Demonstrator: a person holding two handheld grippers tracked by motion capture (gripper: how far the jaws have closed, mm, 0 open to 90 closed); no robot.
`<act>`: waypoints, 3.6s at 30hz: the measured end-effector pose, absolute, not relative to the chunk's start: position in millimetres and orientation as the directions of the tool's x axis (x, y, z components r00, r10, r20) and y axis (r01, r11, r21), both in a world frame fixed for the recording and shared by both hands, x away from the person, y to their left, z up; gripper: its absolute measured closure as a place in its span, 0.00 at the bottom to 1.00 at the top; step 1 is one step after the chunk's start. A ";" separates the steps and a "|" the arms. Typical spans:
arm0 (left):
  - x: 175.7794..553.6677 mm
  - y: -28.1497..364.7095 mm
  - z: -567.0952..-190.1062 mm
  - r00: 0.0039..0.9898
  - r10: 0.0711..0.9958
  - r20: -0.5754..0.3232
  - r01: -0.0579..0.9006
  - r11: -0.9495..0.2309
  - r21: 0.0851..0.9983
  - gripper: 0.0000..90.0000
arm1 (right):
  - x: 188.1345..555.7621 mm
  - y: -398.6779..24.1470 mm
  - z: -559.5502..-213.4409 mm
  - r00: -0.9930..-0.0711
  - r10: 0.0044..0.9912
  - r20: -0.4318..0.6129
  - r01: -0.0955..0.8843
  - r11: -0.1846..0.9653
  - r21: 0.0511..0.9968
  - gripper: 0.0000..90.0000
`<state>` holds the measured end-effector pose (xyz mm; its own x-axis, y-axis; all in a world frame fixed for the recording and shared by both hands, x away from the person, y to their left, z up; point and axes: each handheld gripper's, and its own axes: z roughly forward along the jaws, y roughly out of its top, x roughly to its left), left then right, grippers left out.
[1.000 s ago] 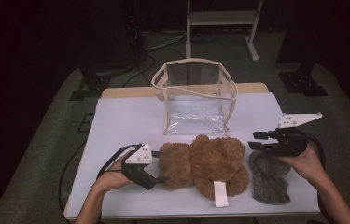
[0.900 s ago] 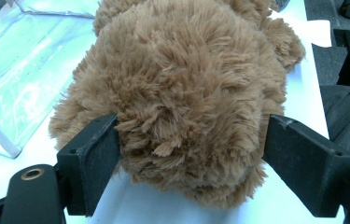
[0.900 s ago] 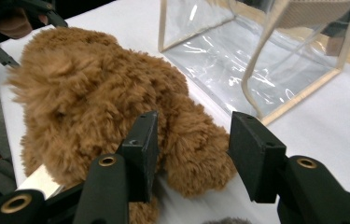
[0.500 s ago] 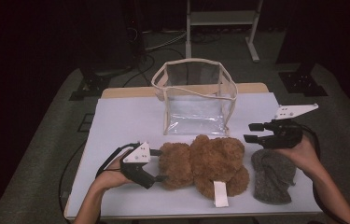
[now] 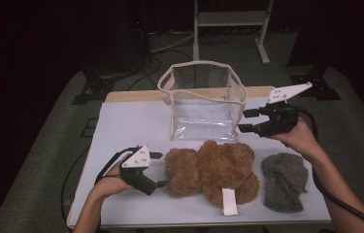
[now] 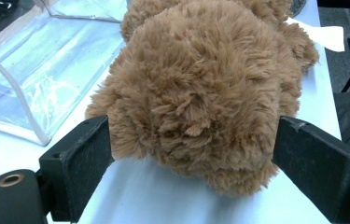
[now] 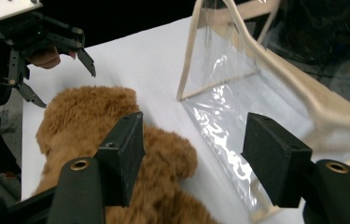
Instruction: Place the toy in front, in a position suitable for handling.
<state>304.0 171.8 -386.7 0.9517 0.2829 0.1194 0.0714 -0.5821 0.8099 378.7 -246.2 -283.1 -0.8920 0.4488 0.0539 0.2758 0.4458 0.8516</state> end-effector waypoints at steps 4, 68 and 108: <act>302.9 176.9 -386.3 0.949 0.294 0.116 0.080 -0.578 0.812 0.11 | 392.9 -229.0 -273.1 -0.906 0.422 0.035 0.259 0.484 0.836 0.41; 294.4 202.2 -380.7 0.931 0.347 0.109 0.119 -0.573 0.811 0.10 | 433.4 -148.2 -272.6 -0.964 0.243 0.107 0.251 0.700 0.669 0.97; 295.0 204.8 -380.1 0.928 0.356 0.107 0.122 -0.565 0.816 0.10 | 346.4 -147.3 -310.3 -0.993 0.110 0.048 0.111 0.689 0.716 0.37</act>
<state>295.0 204.8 -380.1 0.9283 0.3561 0.1071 0.1223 -0.5645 0.8163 346.4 -147.3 -310.3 -0.9927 0.1104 0.0480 0.1113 0.6894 0.7158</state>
